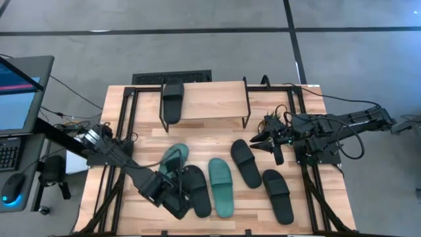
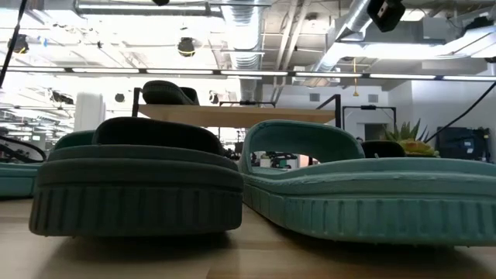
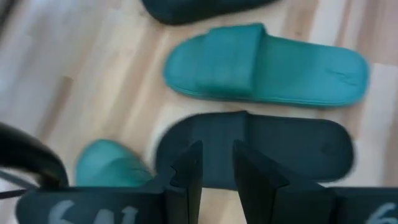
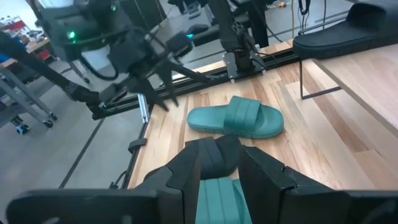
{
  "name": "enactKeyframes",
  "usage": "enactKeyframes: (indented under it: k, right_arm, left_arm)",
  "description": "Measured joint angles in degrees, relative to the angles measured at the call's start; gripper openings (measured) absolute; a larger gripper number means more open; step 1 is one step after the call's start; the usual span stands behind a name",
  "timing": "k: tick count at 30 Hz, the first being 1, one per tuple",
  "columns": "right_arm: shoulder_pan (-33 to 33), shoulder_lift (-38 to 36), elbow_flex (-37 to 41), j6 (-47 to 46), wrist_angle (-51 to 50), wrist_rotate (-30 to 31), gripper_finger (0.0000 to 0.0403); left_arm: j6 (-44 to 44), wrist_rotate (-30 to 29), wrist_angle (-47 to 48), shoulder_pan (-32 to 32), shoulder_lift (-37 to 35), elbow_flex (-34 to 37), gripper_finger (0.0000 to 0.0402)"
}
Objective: Pick and place slides into the shelf
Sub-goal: Put the black slide on the shelf
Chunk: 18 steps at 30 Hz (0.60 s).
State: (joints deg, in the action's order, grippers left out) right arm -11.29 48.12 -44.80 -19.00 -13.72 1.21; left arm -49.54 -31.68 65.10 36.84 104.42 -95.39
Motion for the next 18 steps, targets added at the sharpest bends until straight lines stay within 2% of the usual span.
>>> enactKeyframes:
  k: [18]
  right_arm:
    - [-6.41,0.00,-0.02,1.54,-2.79,-1.18,0.0098]
  left_arm:
    - [-11.90,4.29,-9.98,5.03,6.47,-0.09,0.0077]
